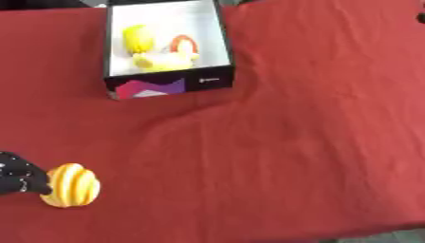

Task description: Pick up objects on the table and place them in the box.

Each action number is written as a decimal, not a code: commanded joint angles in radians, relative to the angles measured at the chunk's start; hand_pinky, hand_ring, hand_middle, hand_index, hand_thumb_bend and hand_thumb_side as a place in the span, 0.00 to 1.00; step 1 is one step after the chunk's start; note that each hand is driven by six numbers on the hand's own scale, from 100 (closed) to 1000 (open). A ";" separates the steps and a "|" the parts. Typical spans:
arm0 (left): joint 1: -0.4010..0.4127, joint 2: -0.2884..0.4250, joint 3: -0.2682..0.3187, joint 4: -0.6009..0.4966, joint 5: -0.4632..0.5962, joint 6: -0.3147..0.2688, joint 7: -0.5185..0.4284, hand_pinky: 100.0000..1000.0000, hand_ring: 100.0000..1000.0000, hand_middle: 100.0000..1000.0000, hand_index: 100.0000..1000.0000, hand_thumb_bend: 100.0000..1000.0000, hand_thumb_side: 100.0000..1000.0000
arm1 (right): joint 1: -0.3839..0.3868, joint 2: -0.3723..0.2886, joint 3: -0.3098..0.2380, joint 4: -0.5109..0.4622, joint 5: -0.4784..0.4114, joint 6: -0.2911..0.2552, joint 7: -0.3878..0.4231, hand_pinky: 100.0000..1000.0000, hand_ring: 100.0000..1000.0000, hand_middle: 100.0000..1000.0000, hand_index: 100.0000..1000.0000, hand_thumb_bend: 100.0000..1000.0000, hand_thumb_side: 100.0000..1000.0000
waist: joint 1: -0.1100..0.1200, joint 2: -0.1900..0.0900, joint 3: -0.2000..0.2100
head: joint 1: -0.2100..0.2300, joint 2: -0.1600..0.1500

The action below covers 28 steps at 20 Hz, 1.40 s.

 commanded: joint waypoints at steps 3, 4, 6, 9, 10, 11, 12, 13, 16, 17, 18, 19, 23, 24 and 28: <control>-0.009 0.008 0.005 0.014 -0.046 0.045 0.006 0.86 0.82 0.77 0.84 0.56 0.04 | 0.000 -0.011 -0.002 -0.022 0.020 0.011 0.008 0.69 0.66 0.57 0.78 0.00 0.57 | 0.011 -0.026 0.001 | 0.006 0.004; -0.008 0.006 0.005 0.019 -0.055 0.049 0.010 0.86 0.82 0.76 0.84 0.56 0.04 | 0.001 -0.009 -0.002 -0.022 0.023 0.013 0.010 0.69 0.65 0.56 0.78 0.00 0.57 | 0.011 -0.026 0.001 | 0.006 0.004; -0.008 -0.001 0.000 0.034 -0.066 0.055 0.013 0.86 0.81 0.76 0.83 0.55 0.04 | 0.001 -0.007 -0.001 -0.022 0.027 0.018 0.012 0.69 0.65 0.56 0.78 0.00 0.57 | 0.011 -0.025 0.000 | 0.007 0.003; -0.009 -0.015 -0.012 0.062 -0.069 0.056 0.000 0.83 0.79 0.73 0.80 0.50 0.05 | 0.003 -0.002 0.001 -0.022 0.033 0.025 0.015 0.69 0.65 0.56 0.78 0.00 0.57 | 0.010 -0.023 -0.002 | 0.010 0.002; -0.011 -0.020 -0.015 0.069 -0.069 0.055 -0.006 0.83 0.79 0.73 0.80 0.50 0.03 | 0.003 -0.001 0.001 -0.022 0.035 0.026 0.015 0.69 0.65 0.56 0.78 0.00 0.57 | 0.009 -0.023 -0.003 | 0.010 0.003; -0.012 -0.025 -0.017 0.076 -0.068 0.053 -0.010 0.83 0.79 0.73 0.80 0.48 0.05 | 0.003 0.000 0.001 -0.022 0.036 0.028 0.015 0.69 0.65 0.56 0.78 0.00 0.57 | 0.010 -0.022 -0.003 | 0.011 0.003; -0.014 -0.030 -0.018 0.084 -0.066 0.052 -0.012 0.82 0.79 0.73 0.80 0.46 0.05 | 0.003 0.001 0.000 -0.022 0.036 0.029 0.015 0.69 0.65 0.56 0.78 0.00 0.57 | 0.010 -0.022 -0.003 | 0.010 0.003; -0.016 -0.036 -0.020 0.090 -0.062 0.051 -0.012 0.82 0.78 0.72 0.79 0.44 0.05 | 0.002 0.001 0.001 -0.022 0.037 0.031 0.016 0.69 0.65 0.56 0.78 0.00 0.57 | 0.010 -0.021 -0.003 | 0.010 0.002; -0.025 -0.046 -0.025 0.096 -0.041 0.050 -0.006 0.81 0.77 0.71 0.79 0.40 0.05 | 0.001 0.003 0.003 -0.022 0.039 0.037 0.019 0.69 0.65 0.56 0.78 0.00 0.57 | 0.010 -0.020 -0.004 | 0.011 0.001; -0.028 -0.047 -0.025 0.090 -0.038 0.049 -0.004 0.81 0.77 0.71 0.79 0.42 0.06 | 0.000 0.003 0.003 -0.022 0.039 0.038 0.021 0.69 0.65 0.56 0.78 0.00 0.57 | 0.010 -0.020 -0.004 | 0.010 0.000; -0.030 -0.045 -0.022 0.079 -0.037 0.046 -0.001 0.81 0.77 0.71 0.79 0.42 0.06 | 0.000 0.003 0.004 -0.022 0.040 0.039 0.022 0.69 0.65 0.56 0.78 0.00 0.57 | 0.010 -0.020 -0.004 | 0.009 0.000; -0.030 -0.041 -0.018 0.063 -0.036 0.045 0.003 0.81 0.77 0.71 0.79 0.43 0.06 | 0.001 0.002 0.004 -0.022 0.041 0.038 0.024 0.69 0.65 0.56 0.78 0.00 0.57 | 0.010 -0.020 -0.004 | 0.009 0.000; -0.026 -0.028 0.035 -0.006 -0.001 0.034 0.088 0.82 0.75 0.70 0.79 0.41 0.03 | 0.007 0.003 0.003 -0.022 0.051 0.037 0.030 0.69 0.64 0.56 0.78 0.00 0.57 | 0.010 -0.019 -0.002 | 0.003 0.001; -0.030 -0.029 0.047 -0.010 0.013 0.028 0.119 0.82 0.75 0.70 0.80 0.40 0.02 | 0.008 0.004 0.002 -0.022 0.054 0.038 0.031 0.69 0.64 0.56 0.78 0.00 0.57 | 0.010 -0.019 -0.002 | 0.002 0.001; -0.059 -0.046 0.046 -0.013 0.037 0.034 0.132 0.85 0.78 0.73 0.84 0.42 0.01 | 0.005 0.007 0.004 -0.022 0.054 0.046 0.036 0.68 0.64 0.56 0.78 0.00 0.57 | 0.007 -0.021 -0.008 | 0.005 0.001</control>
